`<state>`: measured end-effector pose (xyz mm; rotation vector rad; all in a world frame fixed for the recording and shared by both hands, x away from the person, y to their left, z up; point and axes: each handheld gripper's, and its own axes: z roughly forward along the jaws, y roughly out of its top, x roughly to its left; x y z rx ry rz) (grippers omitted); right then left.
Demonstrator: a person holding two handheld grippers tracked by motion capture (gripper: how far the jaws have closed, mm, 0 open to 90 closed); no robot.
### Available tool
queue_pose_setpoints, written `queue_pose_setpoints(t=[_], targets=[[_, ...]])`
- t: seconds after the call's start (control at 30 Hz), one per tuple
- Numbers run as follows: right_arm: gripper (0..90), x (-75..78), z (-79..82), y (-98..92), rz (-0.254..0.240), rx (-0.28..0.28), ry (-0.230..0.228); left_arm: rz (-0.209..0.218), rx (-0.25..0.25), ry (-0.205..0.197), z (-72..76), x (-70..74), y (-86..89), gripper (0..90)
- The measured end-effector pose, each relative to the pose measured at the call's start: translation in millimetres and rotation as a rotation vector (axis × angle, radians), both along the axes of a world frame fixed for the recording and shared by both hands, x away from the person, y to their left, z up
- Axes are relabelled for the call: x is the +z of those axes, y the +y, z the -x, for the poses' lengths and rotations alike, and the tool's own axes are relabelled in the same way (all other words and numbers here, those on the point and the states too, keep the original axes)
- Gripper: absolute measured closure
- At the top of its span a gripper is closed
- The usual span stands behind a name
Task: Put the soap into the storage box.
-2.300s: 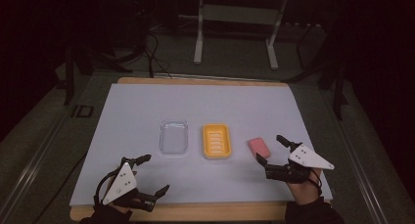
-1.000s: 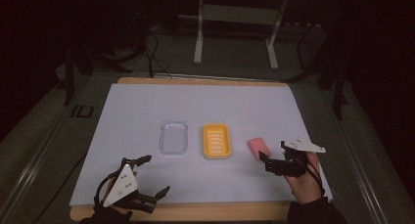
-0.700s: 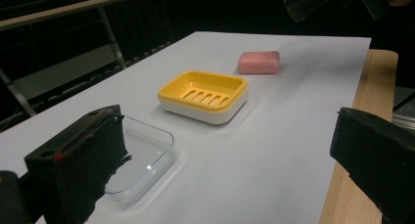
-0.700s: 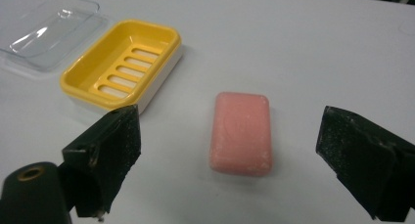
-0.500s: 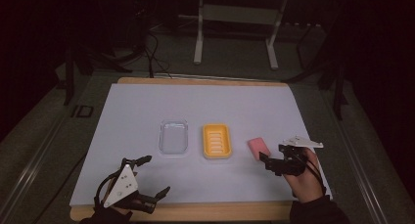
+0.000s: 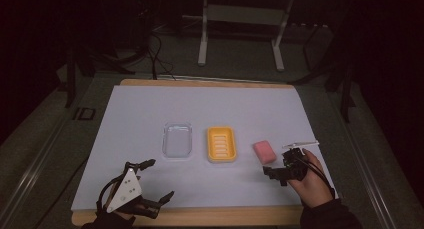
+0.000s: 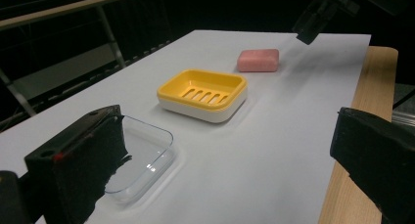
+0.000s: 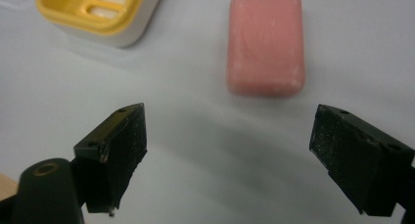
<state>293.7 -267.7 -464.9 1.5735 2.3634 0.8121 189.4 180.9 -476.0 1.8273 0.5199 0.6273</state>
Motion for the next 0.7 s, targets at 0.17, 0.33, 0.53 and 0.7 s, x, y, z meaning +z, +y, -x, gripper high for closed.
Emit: queue_pose_setpoints(t=[0.17, 0.33, 0.53, 0.7], targets=[[14.9, -3.1, -3.9, -0.3, 0.028, -0.014, 0.085, -0.001, -0.002, 0.001, 0.1, -0.1, -0.2, 0.7], [14.9, -6.2, -7.7, -0.8, 0.086, 0.006, 0.177, -0.003, -0.003, 0.003, -0.2, -0.2, -0.3, 0.6], [15.1, -9.0, -14.7, -2.9, 0.148, 0.000, 0.291, -0.006, -0.005, 0.003, -0.1, -0.3, -0.6, 0.6], [14.5, -9.4, -17.6, -3.5, 0.165, -0.004, 0.325, -0.008, -0.005, 0.004, -0.3, -0.5, -0.9, 0.7]])
